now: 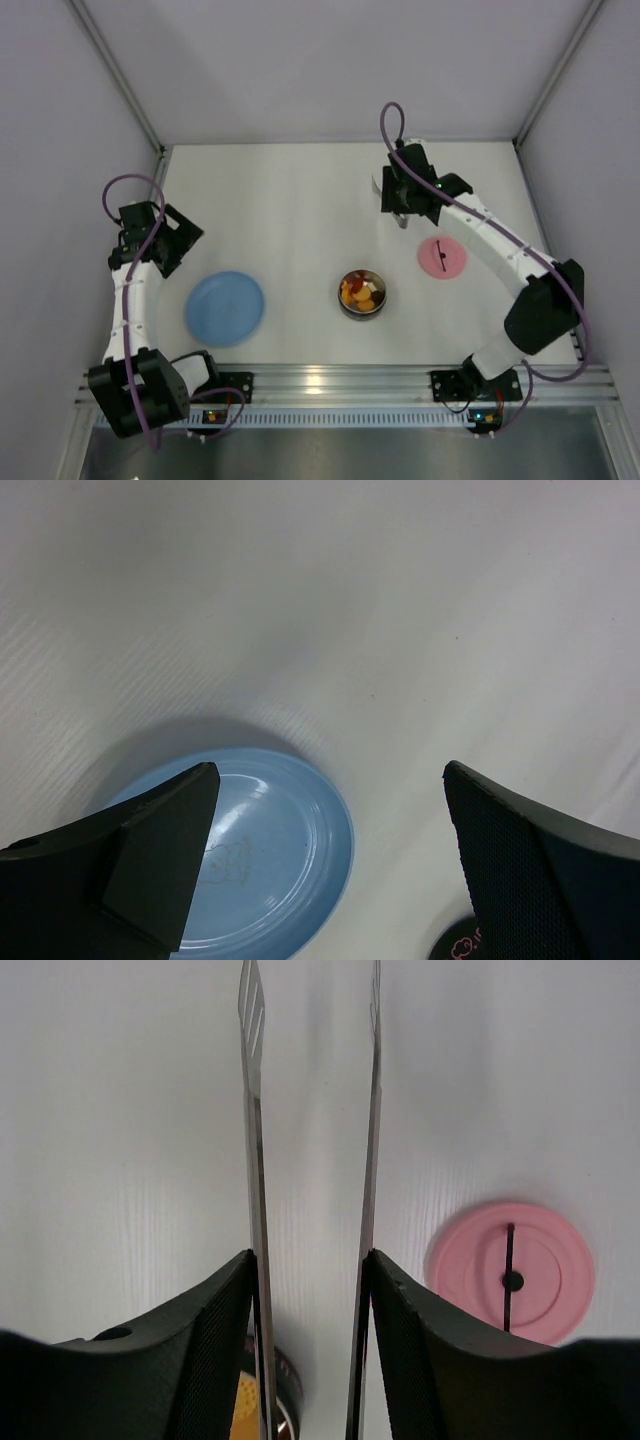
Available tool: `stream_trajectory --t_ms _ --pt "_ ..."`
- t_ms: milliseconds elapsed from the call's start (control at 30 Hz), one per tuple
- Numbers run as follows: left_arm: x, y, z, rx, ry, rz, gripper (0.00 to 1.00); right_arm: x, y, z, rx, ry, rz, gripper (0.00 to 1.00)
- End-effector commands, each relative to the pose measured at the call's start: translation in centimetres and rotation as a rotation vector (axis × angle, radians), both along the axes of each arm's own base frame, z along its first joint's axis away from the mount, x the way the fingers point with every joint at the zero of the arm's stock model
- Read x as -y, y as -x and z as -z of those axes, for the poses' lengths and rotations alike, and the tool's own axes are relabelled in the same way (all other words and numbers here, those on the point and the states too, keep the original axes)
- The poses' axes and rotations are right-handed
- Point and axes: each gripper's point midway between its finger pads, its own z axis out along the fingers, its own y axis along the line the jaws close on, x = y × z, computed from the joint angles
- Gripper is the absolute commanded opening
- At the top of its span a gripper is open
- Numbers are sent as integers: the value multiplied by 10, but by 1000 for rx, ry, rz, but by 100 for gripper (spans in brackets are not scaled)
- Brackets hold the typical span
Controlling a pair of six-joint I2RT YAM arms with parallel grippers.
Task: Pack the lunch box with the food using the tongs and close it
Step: Place the clamp at the center of the board.
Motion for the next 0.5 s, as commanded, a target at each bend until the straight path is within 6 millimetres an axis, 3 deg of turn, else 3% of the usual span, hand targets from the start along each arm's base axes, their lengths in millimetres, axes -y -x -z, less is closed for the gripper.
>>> stream_trajectory --t_ms 0,200,467 --pt "0 -7 -12 70 1 3 99 -12 -75 -9 139 -88 34 48" --pt "2 -8 -14 83 4 10 99 -22 -121 56 68 -87 58 56" --pt "4 -8 -15 89 10 18 99 -31 -137 86 2 -68 37 59"
